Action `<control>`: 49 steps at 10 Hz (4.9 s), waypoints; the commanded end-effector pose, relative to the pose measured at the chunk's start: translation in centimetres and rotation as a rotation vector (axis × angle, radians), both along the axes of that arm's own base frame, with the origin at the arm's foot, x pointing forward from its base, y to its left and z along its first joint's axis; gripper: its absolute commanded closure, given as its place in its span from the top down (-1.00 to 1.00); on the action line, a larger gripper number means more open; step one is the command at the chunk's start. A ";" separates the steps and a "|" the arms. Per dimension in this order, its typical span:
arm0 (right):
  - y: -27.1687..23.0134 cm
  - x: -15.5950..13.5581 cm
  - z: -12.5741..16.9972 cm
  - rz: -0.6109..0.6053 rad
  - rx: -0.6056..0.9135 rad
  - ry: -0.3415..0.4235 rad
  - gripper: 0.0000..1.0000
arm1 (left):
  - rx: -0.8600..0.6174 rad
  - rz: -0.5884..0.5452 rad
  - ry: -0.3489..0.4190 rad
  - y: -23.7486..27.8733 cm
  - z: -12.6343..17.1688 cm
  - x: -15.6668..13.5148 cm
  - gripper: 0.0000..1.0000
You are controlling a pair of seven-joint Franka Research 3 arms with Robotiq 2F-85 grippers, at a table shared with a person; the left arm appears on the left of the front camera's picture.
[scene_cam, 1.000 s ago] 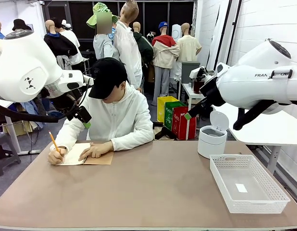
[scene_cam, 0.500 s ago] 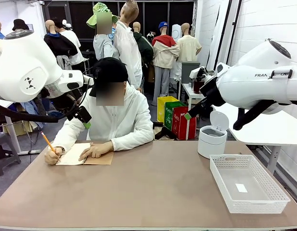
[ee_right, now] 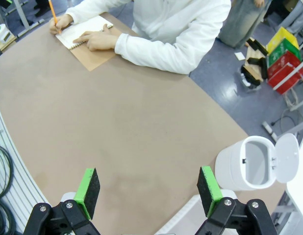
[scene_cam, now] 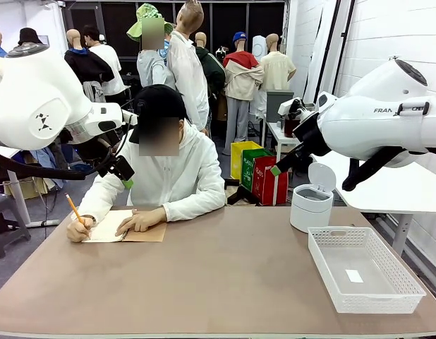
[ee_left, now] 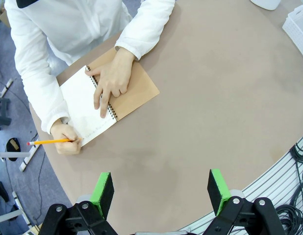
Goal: Sort the paper based on its condition.
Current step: If a person hands you a paper, place it in the Organizing basket , and if it's crumpled, put it in the Trash can.
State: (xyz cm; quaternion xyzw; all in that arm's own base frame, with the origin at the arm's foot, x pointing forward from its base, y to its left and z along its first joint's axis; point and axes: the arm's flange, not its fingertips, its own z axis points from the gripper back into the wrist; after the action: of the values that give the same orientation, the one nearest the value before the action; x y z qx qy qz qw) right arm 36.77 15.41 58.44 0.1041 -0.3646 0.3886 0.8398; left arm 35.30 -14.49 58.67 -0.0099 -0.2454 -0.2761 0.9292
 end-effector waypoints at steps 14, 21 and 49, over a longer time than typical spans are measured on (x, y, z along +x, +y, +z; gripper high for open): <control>-0.1 0.0 0.1 0.003 -0.012 0.002 1.00 | -0.003 0.001 -0.005 0.0 0.1 0.0 1.00; -0.1 0.0 0.1 0.003 -0.012 0.002 1.00 | -0.003 0.001 -0.005 0.0 0.1 0.0 1.00; -0.1 0.0 0.1 0.003 -0.012 0.002 1.00 | -0.003 0.001 -0.005 0.0 0.1 0.0 1.00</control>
State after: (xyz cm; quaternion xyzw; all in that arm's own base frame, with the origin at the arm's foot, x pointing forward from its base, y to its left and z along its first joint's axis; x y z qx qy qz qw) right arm 36.77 15.41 58.44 0.1041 -0.3646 0.3886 0.8398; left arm 35.30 -14.49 58.67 -0.0099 -0.2454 -0.2761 0.9292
